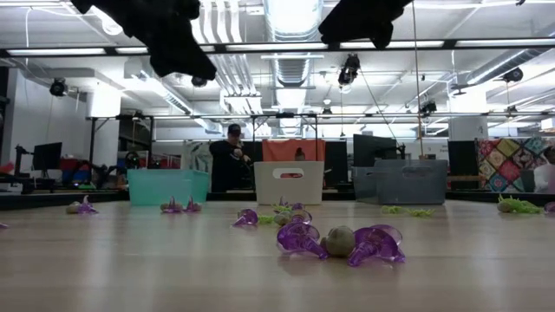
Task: Sort Halloween decoration
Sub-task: Put the purple witch hat toy into the gray bin
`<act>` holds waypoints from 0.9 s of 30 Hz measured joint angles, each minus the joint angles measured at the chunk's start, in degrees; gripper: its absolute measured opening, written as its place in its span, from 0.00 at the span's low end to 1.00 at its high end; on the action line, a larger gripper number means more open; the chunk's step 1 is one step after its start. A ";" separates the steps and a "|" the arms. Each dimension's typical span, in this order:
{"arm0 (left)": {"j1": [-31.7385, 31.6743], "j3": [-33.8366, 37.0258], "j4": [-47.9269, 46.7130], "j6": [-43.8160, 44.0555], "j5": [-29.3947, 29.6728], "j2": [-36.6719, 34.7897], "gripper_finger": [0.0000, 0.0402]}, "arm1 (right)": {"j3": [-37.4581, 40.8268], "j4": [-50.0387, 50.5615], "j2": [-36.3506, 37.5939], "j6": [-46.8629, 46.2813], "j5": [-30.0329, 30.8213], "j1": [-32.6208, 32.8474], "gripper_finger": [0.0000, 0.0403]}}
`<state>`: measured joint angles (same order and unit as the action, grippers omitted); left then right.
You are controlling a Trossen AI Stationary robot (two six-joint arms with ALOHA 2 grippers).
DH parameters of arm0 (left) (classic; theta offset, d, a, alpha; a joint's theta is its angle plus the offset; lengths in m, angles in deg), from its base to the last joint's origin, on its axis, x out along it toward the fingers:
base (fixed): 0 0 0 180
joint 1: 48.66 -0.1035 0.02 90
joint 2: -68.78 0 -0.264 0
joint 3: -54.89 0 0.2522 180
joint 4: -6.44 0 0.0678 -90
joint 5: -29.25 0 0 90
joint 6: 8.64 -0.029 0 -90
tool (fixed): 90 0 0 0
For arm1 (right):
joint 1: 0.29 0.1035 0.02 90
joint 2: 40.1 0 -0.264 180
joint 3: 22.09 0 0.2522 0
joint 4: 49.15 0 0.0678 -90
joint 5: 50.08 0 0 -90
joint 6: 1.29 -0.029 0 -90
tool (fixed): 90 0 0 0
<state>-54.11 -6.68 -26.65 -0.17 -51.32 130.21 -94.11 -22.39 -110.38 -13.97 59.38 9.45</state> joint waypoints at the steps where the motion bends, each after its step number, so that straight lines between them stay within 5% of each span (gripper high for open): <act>1: 0.82 0.00 0.10 0.00 0.01 0.34 0.21 | -0.12 -0.02 -0.06 -0.80 -0.01 -0.02 0.27; 17: 4.32 0.00 1.21 1.50 0.46 6.47 0.21 | 0.48 0.15 -0.70 -3.82 -0.09 0.00 0.27; 27: 4.35 -0.15 3.97 2.99 0.48 10.64 0.21 | 1.01 0.33 -8.92 7.00 -0.41 0.02 0.27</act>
<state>-49.76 -6.83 -22.68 2.82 -50.84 140.85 -93.10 -22.06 -119.30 -6.97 58.97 9.47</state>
